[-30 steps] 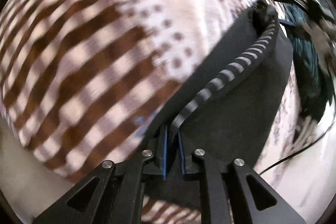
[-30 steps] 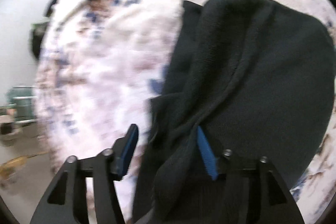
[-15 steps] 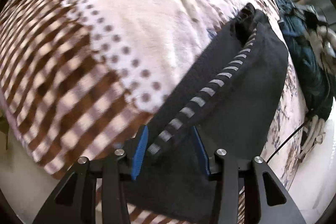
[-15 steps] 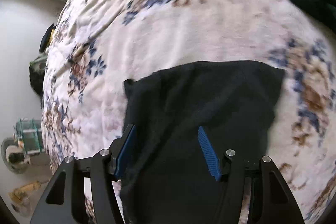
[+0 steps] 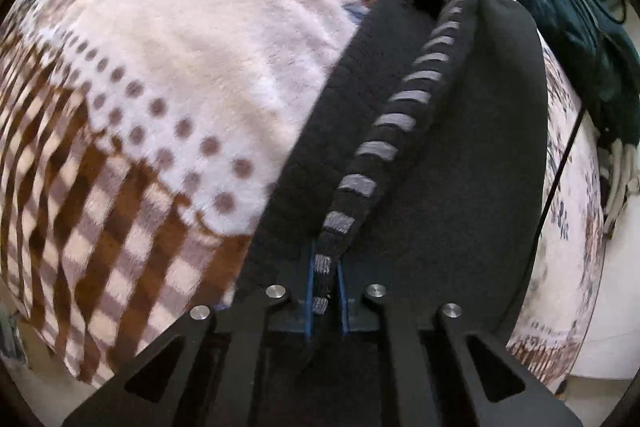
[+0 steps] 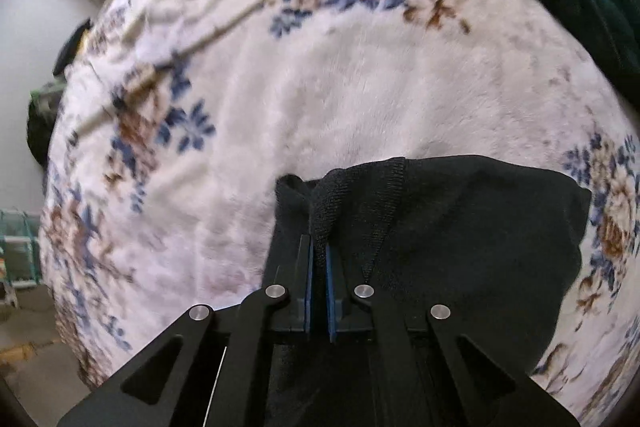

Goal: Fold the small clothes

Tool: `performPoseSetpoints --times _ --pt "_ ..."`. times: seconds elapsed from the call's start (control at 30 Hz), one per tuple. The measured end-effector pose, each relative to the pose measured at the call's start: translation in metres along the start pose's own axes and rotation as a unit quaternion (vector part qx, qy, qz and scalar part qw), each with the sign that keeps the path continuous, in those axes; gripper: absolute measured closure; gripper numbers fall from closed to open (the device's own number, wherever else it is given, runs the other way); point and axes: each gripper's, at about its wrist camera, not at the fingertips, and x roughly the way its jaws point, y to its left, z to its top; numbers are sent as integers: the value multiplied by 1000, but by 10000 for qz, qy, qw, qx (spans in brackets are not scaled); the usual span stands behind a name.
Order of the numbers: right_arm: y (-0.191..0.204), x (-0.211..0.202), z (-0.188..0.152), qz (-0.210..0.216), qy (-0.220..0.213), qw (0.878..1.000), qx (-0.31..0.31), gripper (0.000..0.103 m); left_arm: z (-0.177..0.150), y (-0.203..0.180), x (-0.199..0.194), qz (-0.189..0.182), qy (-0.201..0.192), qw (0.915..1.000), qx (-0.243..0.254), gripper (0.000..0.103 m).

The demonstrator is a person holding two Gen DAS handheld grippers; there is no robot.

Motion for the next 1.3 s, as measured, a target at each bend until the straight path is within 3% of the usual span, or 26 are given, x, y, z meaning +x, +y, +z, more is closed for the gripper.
performPoseSetpoints --times 0.17,0.3,0.37,0.4,0.43,0.47,0.53,0.67,0.83,1.0,1.1,1.13,1.17,1.2,1.3 --pt "20 1 8 111 -5 9999 83 98 -8 23 -4 23 84 9999 -114 96" --pt "31 43 15 115 553 9984 60 96 -11 41 -11 -50 147 9990 -419 92" --pt "29 52 15 517 790 9955 114 86 -14 63 -22 -166 127 9965 -810 90" --pt "28 48 11 792 856 9931 87 75 -18 76 -29 -200 121 9939 -1077 88" --pt "28 41 5 936 859 9919 -2 47 -23 91 -37 -139 82 9905 -1363 74" --pt "27 31 -3 973 806 9919 -128 36 -28 102 -46 17 47 9879 -1551 58" --pt "24 9 -25 927 715 9920 -472 36 -41 130 -69 466 -51 9806 -1902 58" --pt "6 -22 -87 895 843 9892 -801 36 -48 156 -99 343 -70 9747 -2208 58" --pt "-50 -61 -198 588 617 9939 -703 36 -29 120 -102 70 209 9893 -1440 57" --pt "-121 -64 -315 619 1137 9905 470 36 -26 76 -59 -66 706 9969 -338 57" --pt "-148 -56 -389 423 1449 9830 1045 36 -42 64 -43 210 841 9952 457 60" --pt "-153 -50 -413 348 1583 9794 1207 36 -48 63 -42 221 763 9944 700 70" --pt "-157 -47 -440 325 1649 9751 1445 36 -52 64 -42 188 712 9939 816 96" --pt "-158 -44 -456 299 1640 9737 1555 36 -57 67 -42 108 697 9933 920 101" --pt "-150 -29 -506 432 1557 9713 1744 41 -67 76 -50 -78 576 9926 1065 101"
